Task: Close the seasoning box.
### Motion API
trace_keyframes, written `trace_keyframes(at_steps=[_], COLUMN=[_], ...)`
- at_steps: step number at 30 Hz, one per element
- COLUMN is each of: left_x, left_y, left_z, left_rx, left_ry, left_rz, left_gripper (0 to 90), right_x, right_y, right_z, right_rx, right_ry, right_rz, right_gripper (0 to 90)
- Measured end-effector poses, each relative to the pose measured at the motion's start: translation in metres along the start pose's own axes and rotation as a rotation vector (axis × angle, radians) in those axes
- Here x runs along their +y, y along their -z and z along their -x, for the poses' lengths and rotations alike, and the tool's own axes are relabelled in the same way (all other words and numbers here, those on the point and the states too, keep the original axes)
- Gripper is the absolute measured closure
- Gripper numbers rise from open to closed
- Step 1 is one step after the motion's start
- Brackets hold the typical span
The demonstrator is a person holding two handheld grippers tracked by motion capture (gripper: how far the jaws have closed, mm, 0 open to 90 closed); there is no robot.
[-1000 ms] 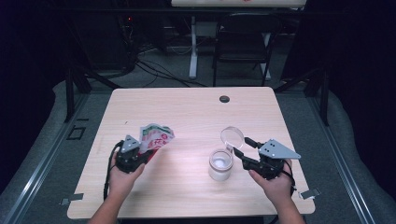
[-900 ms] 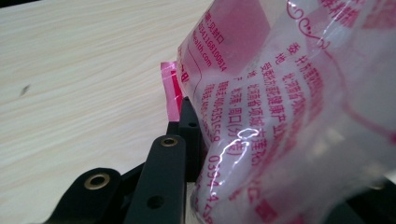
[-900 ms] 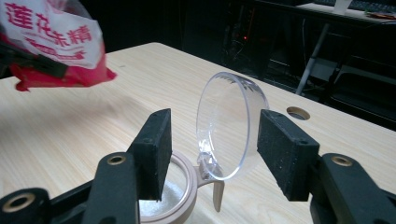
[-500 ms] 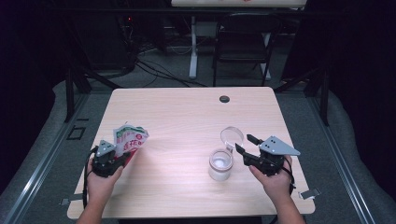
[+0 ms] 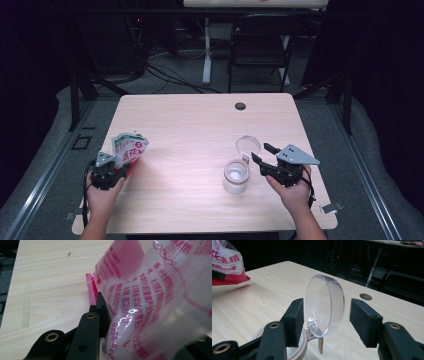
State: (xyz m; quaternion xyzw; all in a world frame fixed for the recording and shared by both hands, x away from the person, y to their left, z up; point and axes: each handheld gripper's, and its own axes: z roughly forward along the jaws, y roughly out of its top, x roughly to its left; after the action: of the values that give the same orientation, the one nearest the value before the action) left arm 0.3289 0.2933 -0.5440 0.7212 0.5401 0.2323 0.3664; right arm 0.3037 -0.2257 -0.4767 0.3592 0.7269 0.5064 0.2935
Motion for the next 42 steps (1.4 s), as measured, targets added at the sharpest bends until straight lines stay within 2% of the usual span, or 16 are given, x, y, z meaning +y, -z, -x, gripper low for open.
trace_keyframes(at_steps=[4, 8, 13, 16, 17, 18, 20, 23, 27, 30, 32, 34, 38, 42], left_x=[-0.004, -0.008, -0.01, -0.011, -0.011, -0.011, -0.011, -0.011, -0.01, -0.007, -0.005, -0.003, -0.001, 0.001], left_y=[-0.003, -0.004, 0.0, 0.004, 0.007, 0.009, 0.014, 0.016, 0.018, 0.024, 0.028, 0.031, 0.032, 0.032], left_z=[-0.005, -0.011, -0.016, -0.016, -0.014, -0.013, -0.012, -0.011, -0.009, -0.005, -0.001, 0.004, 0.017, 0.026], left_rx=[0.002, -0.03, -0.046, -0.043, -0.01, -0.003, -0.008, -0.024, -0.038, -0.028, -0.014, -0.024, -0.036, -0.058], left_ry=[0.042, 0.099, 0.157, 0.187, 0.184, 0.18, 0.192, 0.208, 0.192, 0.174, 0.149, 0.116, 0.055, 0.025], left_rz=[-0.016, -0.035, -0.001, 0.027, 0.038, 0.057, 0.104, 0.116, 0.104, 0.134, 0.161, 0.17, 0.163, 0.165], left_gripper=[77.9, 75.6, 71.2, 58.2, 55.8, 52.8, 48.7, 46.5, 44.5, 37.6, 33.3, 31.4, 29.2, 29.2], right_x=[0.0, 0.0, 0.0, 0.0, 0.0, 0.0, 0.0, 0.0, -0.001, -0.001, -0.002, -0.001, -0.003, -0.007], right_y=[-0.002, -0.004, -0.005, -0.005, -0.005, -0.005, -0.006, -0.007, -0.009, -0.011, -0.011, -0.011, -0.014, -0.019], right_z=[0.001, 0.001, 0.002, 0.003, 0.003, 0.003, 0.004, 0.004, 0.005, 0.007, 0.008, 0.009, 0.011, 0.013], right_rx=[-0.004, -0.002, 0.001, -0.002, -0.002, -0.002, -0.004, -0.006, -0.013, -0.016, -0.022, -0.027, -0.025, -0.025], right_ry=[-0.005, -0.006, -0.007, -0.007, -0.007, -0.009, -0.012, -0.014, -0.015, -0.019, -0.021, -0.031, -0.034, -0.038], right_rz=[0.0, -0.001, -0.002, -0.005, -0.005, -0.005, -0.005, -0.004, -0.008, -0.015, -0.015, -0.008, -0.025, -0.043], right_gripper=[45.2, 45.0, 45.0, 45.0, 44.9, 44.9, 44.9, 44.7, 44.1, 43.8, 43.7, 43.2, 42.4, 42.6])
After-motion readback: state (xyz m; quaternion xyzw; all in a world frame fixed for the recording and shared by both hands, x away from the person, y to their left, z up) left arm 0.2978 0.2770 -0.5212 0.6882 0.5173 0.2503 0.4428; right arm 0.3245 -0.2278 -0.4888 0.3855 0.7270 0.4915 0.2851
